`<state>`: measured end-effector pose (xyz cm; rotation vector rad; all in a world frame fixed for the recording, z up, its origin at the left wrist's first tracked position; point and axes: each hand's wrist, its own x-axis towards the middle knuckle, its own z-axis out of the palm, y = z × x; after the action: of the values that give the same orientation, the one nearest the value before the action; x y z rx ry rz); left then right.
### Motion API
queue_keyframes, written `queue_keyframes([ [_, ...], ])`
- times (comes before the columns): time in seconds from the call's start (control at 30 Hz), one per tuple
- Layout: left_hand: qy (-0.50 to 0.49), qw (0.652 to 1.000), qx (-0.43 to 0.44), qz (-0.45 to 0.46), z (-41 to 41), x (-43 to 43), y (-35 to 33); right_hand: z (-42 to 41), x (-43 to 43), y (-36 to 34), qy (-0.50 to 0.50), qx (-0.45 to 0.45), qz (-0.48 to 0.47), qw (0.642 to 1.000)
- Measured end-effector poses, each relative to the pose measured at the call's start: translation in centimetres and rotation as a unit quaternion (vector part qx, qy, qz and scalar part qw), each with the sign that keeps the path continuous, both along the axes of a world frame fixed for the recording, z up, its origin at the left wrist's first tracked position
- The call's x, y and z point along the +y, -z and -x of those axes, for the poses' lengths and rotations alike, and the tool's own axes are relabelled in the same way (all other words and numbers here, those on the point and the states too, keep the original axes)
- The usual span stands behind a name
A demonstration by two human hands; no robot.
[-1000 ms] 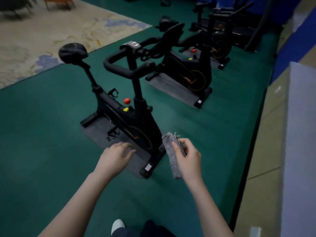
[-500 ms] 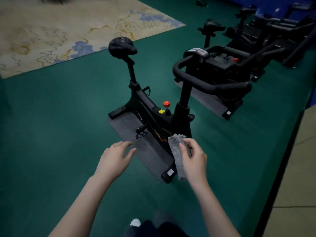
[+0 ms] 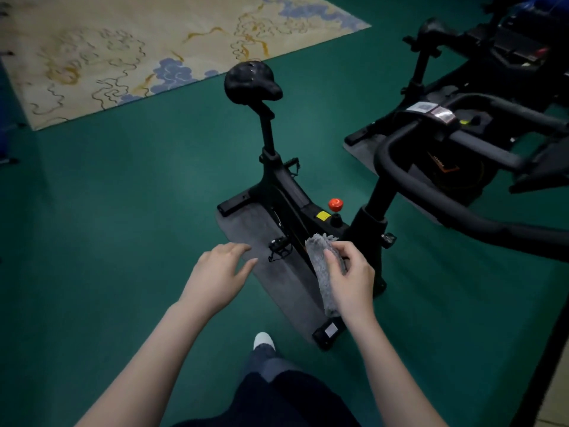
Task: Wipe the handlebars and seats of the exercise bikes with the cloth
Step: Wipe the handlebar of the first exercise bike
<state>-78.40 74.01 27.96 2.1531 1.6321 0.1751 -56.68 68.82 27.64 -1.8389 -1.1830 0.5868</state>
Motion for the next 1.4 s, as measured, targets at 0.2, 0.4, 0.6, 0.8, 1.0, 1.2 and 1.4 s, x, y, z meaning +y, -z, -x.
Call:
queue_keyframes([
  [0.2, 0.014, 1.000, 0.006, 0.006, 0.4, 6.7, 0.0, 0.4, 6.1, 0.4, 0.004, 0.003, 0.007, 1.000],
  [0.4, 0.035, 0.999, -0.024, 0.015, 2.2, 13.5, 0.2, 2.8, 10.6, 0.3, 0.025, 0.002, 0.011, 1.000],
  [0.6, 0.098, 0.994, -0.050, 0.020, 5.9, 23.4, 0.0, 6.9, 16.5, -0.2, 0.121, -0.012, 0.002, 0.993],
  [0.8, 0.218, 0.975, -0.048, -0.003, 7.2, 32.5, -0.9, 11.3, 20.5, -1.2, 0.273, -0.011, -0.022, 0.962],
  [1.0, 0.308, 0.948, -0.081, 0.005, 5.4, 36.8, -1.6, 13.1, 21.4, -2.2, 0.362, -0.020, -0.036, 0.931],
  [1.2, 0.391, 0.915, -0.094, 0.012, 0.0, 39.5, -2.0, 12.0, 22.6, -2.3, 0.437, -0.005, -0.047, 0.898],
  [1.4, 0.461, 0.881, -0.105, -0.001, -7.1, 41.5, -2.9, 8.6, 24.9, -2.6, 0.494, 0.009, -0.067, 0.867],
])
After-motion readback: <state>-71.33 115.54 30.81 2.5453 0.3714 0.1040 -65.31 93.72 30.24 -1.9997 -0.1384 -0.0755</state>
